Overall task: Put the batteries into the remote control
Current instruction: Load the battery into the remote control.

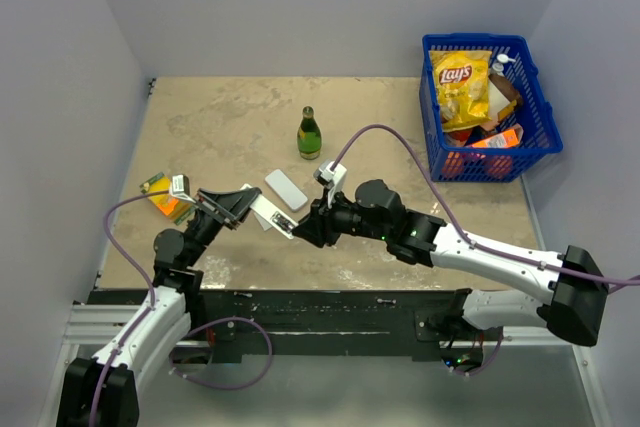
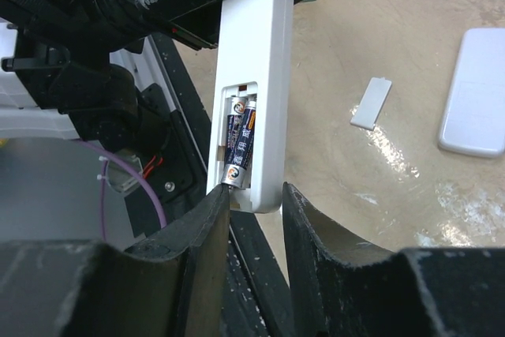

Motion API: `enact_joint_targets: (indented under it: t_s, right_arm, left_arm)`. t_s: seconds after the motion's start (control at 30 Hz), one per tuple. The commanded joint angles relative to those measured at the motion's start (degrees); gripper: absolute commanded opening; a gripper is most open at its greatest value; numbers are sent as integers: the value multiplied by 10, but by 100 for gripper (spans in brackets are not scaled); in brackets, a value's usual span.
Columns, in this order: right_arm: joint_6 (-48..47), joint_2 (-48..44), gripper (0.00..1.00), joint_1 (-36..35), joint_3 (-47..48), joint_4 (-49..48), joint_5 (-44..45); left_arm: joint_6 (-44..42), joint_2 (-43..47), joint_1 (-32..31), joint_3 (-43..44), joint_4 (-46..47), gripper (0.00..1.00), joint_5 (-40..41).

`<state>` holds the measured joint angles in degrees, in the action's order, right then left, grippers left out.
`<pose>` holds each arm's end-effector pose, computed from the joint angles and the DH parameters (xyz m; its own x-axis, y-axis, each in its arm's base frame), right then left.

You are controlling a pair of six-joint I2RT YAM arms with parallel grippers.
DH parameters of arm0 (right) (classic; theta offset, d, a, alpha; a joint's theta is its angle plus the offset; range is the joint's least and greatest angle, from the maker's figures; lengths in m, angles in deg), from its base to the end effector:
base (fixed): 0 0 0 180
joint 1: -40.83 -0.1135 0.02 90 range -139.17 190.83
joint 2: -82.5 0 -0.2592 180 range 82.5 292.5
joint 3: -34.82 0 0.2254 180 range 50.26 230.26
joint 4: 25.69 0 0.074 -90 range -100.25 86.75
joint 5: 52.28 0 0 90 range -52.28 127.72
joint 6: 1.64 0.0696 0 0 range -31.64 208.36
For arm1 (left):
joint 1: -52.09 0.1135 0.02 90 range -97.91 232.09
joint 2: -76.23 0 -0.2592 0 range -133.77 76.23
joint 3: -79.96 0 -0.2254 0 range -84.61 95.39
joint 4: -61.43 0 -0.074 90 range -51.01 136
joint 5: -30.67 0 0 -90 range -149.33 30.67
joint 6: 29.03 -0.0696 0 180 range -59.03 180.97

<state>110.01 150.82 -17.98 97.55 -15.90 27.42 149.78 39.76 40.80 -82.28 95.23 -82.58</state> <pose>0.1374 0.2511 0.2946 -0.4711 -0.0773 -0.8787 -0.8146 0.4202 0.3998 0.1498 -0.0579 0.2312 -0.5482 -0.8273 -0.1228 0.2667 -0.0338 -0.9632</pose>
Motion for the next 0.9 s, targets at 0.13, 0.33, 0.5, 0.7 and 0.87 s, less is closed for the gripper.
enact_joint_targets:
  t_s: [0.13, 0.33, 0.5, 0.7, 0.87]
  right_arm:
    - [-11, -4, 36, 3, 28, 2, 1]
    - [-17, -20, 39, 3, 25, 28, 4]
    - [-20, -29, 40, 3, 27, 40, -2]
    - [-23, -33, 41, 3, 33, 39, -11]
    - [-19, -35, 41, 3, 36, 28, -9]
  left_arm:
    - [11, 22, -2, 0, 24, 0, -15]
    - [20, 21, -2, -6, 13, 0, 1]
    - [20, 18, -2, -5, 10, 0, 8]
    - [20, 15, -2, -2, 9, 0, 7]
    - [19, 13, -2, -1, 8, 0, 5]
